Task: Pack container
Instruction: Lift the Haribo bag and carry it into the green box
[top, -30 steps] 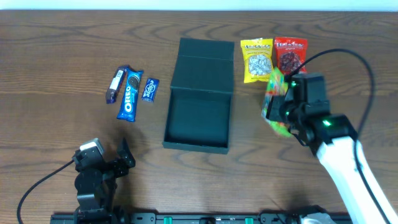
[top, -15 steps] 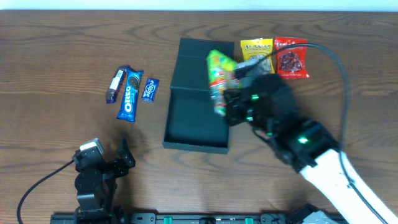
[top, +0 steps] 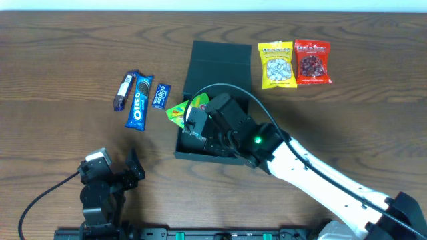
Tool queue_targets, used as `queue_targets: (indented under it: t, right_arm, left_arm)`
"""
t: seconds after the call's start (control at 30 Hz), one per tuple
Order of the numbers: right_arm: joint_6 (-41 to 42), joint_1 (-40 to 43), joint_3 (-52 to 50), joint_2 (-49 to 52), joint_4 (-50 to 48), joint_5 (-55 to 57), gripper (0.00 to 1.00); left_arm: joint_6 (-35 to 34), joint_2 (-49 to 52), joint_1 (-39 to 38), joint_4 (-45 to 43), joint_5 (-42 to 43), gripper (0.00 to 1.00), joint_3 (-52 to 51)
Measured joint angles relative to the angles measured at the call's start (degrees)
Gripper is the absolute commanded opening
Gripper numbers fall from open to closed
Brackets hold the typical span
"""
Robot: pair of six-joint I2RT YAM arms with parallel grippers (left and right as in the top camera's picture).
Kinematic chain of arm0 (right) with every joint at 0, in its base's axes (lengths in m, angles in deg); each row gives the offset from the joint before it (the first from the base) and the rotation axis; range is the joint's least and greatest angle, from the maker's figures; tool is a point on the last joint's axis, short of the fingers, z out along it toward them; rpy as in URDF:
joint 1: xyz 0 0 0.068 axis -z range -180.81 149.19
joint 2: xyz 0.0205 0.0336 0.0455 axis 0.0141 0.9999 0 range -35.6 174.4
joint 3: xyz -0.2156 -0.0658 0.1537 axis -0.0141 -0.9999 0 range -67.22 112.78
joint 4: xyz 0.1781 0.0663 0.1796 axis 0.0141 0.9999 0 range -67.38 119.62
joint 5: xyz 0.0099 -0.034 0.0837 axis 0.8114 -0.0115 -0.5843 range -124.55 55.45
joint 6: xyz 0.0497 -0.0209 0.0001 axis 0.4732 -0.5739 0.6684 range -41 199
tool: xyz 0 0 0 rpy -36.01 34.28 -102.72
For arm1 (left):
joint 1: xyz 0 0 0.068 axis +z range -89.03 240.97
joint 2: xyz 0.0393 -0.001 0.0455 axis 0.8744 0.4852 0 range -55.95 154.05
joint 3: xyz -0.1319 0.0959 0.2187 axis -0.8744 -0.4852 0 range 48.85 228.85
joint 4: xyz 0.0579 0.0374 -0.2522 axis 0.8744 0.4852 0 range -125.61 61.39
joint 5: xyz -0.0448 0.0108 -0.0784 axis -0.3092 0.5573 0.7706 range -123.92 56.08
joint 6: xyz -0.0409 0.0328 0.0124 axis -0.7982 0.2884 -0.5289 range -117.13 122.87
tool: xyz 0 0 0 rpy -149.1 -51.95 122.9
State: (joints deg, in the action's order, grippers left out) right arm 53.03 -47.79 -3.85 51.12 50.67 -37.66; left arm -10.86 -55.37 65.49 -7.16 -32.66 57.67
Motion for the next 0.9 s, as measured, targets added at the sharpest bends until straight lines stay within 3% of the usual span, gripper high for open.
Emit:
queue_targets:
  t: [0.07, 0.1, 0.13, 0.17, 0.37, 0.67, 0.7, 0.77, 0.8, 0.87, 0.9]
  right_arm:
    - [-3.48, 0.00, 0.00, 0.04, 1.20, 0.55, 0.01]
    - [-4.72, 0.00, 0.00, 0.04, 1.60, 0.59, 0.13]
    - [-5.75, 0.00, 0.00, 0.04, 1.99, 0.79, 0.51]
    - [-6.82, 0.00, 0.00, 0.04, 2.12, 1.20, 0.99]
    - [-6.14, -0.02, 0.11, 0.00, 1.42, 5.55, 0.99]
    - [4.85, -0.02, 0.28, -1.81, 1.36, 7.63, 0.98]
    - [5.42, -0.02, 0.28, -1.81, 1.38, 6.95, 0.88]
    - [6.49, -0.02, 0.31, -1.81, 1.73, 4.04, 0.60]
    - [6.80, -0.02, 0.31, -1.81, 2.16, 2.67, 0.40]
    - [7.41, -0.02, 0.31, -1.77, 3.50, 0.66, 0.11]
    - [7.43, 0.00, 0.31, -1.62, 3.87, -0.04, 0.05]
  left_arm:
    - [0.00, 0.00, 0.00, -0.02, 0.00, 0.95, 0.00]
    - [0.00, 0.00, 0.00, -0.02, 0.00, 0.95, 0.00]
    - [0.00, 0.00, 0.00, -0.02, 0.00, 0.95, 0.00]
    - [0.00, 0.00, 0.00, -0.02, 0.00, 0.95, 0.00]
    - [0.00, 0.00, 0.00, 0.00, 0.00, 0.95, 0.00]
    - [0.00, 0.00, 0.00, 0.00, 0.00, 0.95, 0.00]
    - [0.00, 0.00, 0.00, 0.00, 0.00, 0.95, 0.00]
    - [0.00, 0.00, 0.00, 0.00, 0.00, 0.95, 0.00]
    - [0.00, 0.00, 0.00, 0.00, 0.00, 0.95, 0.00]
    - [0.00, 0.00, 0.00, 0.00, 0.00, 0.95, 0.00]
    - [0.00, 0.00, 0.00, 0.00, 0.00, 0.95, 0.00]
